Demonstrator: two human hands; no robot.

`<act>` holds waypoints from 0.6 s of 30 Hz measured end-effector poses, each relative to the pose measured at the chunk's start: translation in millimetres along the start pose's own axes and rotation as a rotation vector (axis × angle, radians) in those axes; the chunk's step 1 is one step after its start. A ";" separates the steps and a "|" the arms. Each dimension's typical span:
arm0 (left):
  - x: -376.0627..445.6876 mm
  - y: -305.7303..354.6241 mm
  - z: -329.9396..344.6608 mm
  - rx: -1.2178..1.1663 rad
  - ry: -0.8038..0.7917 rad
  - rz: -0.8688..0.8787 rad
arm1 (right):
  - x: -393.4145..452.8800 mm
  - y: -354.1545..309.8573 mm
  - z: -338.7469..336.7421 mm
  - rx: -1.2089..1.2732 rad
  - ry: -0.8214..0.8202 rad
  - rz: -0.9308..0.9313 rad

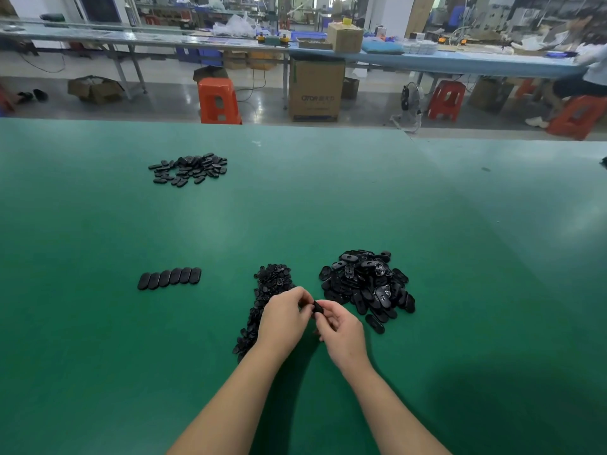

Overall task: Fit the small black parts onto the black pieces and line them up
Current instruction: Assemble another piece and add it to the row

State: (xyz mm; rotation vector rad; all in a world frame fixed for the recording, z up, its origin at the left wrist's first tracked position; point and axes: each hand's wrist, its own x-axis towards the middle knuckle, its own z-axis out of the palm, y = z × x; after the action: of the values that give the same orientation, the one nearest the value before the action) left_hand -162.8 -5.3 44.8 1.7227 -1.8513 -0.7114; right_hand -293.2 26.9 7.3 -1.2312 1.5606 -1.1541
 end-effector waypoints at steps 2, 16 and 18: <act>1.0 0.6 -1.9 0.010 0.007 -0.012 | -0.5 -0.7 -0.7 0.017 -0.007 0.006; -0.3 2.6 -5.6 -0.209 -0.104 -0.095 | -1.9 -1.7 -3.4 0.037 0.008 -0.002; -1.4 4.7 -3.7 -0.193 -0.100 -0.093 | -1.3 -0.9 -3.1 0.033 0.020 0.000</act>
State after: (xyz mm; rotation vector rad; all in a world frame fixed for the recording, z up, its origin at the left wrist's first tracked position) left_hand -163.6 -3.8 50.7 1.6832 -1.7134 -0.9962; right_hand -295.7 28.5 9.0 -1.2016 1.5503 -1.1913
